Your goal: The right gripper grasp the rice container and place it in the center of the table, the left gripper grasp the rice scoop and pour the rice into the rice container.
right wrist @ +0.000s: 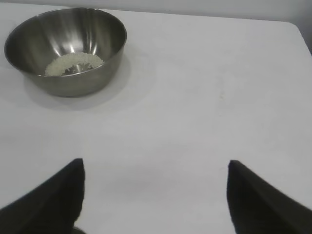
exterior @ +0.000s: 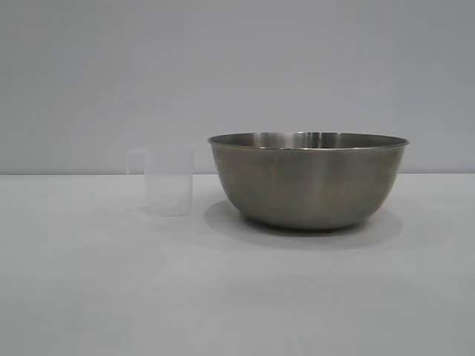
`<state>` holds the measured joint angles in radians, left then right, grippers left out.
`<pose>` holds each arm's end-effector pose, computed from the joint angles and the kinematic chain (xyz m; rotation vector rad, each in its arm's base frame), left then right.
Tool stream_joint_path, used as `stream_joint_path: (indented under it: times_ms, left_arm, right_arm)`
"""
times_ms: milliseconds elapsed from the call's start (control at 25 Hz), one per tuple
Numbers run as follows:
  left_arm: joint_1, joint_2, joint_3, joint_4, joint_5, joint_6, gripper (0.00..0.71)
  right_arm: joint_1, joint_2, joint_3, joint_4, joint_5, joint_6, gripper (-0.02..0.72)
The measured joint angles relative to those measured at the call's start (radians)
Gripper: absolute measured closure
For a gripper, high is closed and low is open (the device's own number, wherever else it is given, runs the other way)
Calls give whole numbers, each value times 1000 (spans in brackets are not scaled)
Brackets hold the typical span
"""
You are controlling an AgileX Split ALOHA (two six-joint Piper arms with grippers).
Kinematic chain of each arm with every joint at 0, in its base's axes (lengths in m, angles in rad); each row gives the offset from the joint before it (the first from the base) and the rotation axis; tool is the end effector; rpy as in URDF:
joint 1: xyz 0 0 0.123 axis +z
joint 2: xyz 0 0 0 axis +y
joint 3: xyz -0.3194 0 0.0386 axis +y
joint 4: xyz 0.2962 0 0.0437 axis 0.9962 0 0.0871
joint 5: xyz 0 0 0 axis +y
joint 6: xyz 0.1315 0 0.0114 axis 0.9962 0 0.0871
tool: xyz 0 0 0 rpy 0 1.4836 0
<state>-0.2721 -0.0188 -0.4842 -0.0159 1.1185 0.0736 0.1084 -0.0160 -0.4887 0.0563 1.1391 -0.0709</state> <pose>0.0306 -0.0105 0.2701 0.3628 2.0705 -0.1387 0.0298 0.0100 0.2694 -0.1951 2.1089 0.0905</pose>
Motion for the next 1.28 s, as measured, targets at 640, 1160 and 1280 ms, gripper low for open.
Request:
stream_joint_path:
  times_ms: [640, 1160, 1280]
  left_arm:
    - [133, 0, 0, 4, 0, 0, 382]
    - [345, 0, 0, 4, 0, 0, 382]
    - [348, 0, 0, 4, 0, 0, 382]
  right_arm:
    - [68, 0, 0, 0, 0, 0, 158]
    - [68, 0, 0, 0, 0, 0, 158]
    - [41, 0, 0, 0, 0, 0, 158]
